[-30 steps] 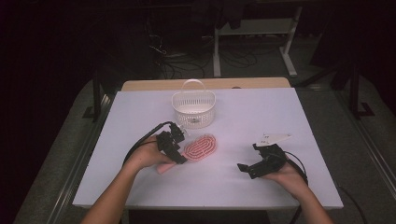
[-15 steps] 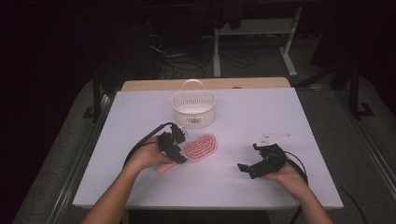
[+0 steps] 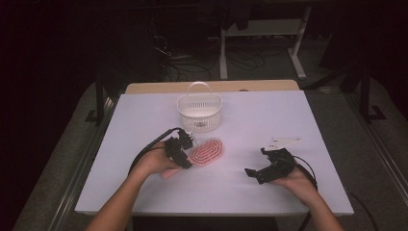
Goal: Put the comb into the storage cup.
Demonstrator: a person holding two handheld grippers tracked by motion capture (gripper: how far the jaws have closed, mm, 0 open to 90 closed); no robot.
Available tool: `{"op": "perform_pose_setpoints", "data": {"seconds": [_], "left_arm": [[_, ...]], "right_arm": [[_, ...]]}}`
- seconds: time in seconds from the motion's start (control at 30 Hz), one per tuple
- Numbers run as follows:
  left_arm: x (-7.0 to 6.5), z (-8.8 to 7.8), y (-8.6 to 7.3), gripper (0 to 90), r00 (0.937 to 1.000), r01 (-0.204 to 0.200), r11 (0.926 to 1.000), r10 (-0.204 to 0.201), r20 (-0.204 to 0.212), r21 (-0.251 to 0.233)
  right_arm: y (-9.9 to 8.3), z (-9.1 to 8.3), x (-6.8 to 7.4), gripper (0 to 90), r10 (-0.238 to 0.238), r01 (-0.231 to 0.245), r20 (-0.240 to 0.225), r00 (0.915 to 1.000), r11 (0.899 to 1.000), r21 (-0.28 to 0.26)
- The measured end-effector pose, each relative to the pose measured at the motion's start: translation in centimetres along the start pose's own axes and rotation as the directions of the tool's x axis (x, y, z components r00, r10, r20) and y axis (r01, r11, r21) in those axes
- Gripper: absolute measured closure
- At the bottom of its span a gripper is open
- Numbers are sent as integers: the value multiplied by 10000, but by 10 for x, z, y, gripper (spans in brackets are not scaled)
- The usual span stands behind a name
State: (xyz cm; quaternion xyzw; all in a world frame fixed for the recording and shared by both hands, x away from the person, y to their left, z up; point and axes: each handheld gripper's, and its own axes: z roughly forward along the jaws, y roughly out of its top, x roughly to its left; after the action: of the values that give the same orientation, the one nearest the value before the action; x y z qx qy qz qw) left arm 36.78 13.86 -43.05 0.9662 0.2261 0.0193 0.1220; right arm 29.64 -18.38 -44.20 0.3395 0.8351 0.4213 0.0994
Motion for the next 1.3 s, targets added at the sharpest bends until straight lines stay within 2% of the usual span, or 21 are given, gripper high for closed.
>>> {"op": "perform_pose_setpoints", "data": {"seconds": [0.23, 0.4, 0.77, 1.13, 1.3], "left_arm": [[-1, 1, 3, 617, 9999, -38, 9998, 40, -115, 183], [1, 1, 4, 666, 9999, -11, 9996, 16, -148, 291], [5, 2, 8, 699, 10000, 50, 9980, -52, 32, 628], [7, 1, 10, 708, 9999, 41, 9974, -52, 147, 722], [10, 0, 7, 710, 9994, -60, 9987, 42, 349, 511]], "right_arm": [[0, 0, 0, 0, 14, -14, 0, 10000, 10000, 1], [0, 0, 0, 0, 35, -35, 4, 10000, 10000, 8], [0, 0, 0, 0, 13, -13, -18, 10000, 10000, 16], [0, 0, 0, 0, 39, -39, -32, 10000, 10000, 18], [0, 0, -1, 0, 68, -68, -15, 10000, 10000, -6]]}}
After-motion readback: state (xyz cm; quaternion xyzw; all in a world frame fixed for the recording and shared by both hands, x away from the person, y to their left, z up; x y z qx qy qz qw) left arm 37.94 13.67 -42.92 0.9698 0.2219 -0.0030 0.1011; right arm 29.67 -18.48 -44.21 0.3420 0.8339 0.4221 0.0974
